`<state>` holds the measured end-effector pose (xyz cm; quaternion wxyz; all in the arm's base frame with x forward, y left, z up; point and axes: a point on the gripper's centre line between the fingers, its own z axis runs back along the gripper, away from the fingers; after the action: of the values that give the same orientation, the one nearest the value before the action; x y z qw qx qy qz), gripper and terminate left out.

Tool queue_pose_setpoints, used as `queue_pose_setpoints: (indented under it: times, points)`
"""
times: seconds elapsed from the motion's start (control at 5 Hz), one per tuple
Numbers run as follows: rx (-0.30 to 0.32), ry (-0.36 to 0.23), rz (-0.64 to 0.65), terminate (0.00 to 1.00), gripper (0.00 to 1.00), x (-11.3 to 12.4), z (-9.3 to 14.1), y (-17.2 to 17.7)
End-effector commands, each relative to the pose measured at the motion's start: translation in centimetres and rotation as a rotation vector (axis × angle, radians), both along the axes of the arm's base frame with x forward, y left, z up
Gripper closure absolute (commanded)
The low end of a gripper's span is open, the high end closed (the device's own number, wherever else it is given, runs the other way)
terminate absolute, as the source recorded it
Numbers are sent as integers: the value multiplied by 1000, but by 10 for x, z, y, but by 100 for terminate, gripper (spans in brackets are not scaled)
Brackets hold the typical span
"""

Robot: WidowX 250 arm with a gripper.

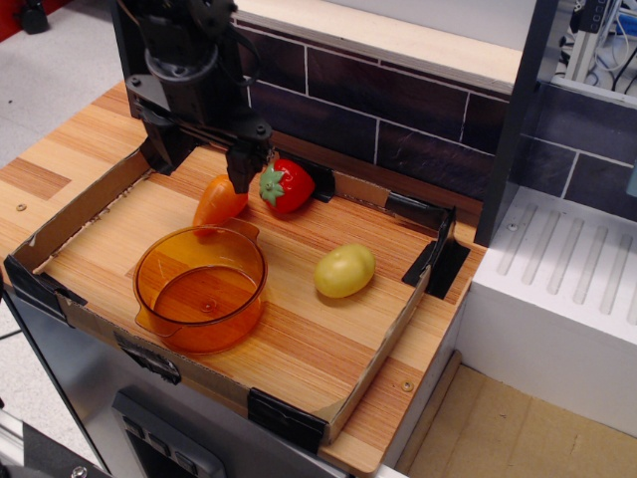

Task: Put carrot in pot

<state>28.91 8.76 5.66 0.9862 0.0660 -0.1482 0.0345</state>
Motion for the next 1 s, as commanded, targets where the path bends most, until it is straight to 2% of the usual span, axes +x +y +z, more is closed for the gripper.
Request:
queue_pose_setpoints:
  times: [0.0, 0.2, 0.6, 0.8]
  points:
    - [31, 27, 14, 0, 0, 15, -18, 9]
    - [42, 77, 5, 0, 0, 16, -28, 11]
    - [62, 105, 3, 0, 0, 14, -39, 14]
    - [59, 109, -3, 0, 100, 11, -38, 14]
